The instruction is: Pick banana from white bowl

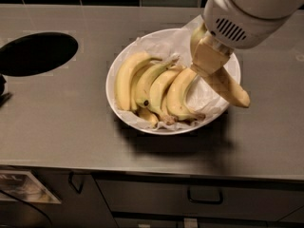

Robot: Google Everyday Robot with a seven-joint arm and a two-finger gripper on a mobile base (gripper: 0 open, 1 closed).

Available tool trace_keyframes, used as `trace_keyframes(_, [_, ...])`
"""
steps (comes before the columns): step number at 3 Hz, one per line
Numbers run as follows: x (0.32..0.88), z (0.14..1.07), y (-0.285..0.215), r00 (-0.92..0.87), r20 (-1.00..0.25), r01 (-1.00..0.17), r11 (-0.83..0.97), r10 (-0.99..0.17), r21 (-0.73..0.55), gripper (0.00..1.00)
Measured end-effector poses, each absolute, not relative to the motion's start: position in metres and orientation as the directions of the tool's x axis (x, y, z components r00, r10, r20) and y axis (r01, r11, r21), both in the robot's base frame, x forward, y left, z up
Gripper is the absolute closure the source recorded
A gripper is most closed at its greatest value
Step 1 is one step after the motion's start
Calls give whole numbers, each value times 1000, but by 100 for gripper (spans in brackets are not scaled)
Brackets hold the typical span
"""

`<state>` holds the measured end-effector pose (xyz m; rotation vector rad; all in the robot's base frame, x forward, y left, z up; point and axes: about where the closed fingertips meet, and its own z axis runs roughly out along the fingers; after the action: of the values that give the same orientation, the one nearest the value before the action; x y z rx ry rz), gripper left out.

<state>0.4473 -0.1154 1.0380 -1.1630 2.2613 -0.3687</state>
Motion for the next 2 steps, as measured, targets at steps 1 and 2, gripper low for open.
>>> trace_keyframes(1, [447, 1038, -115, -464, -357, -656, 585, -811, -478, 100])
trace_keyframes(2, [447, 1038, -115, -464, -357, -656, 585, -811, -478, 100])
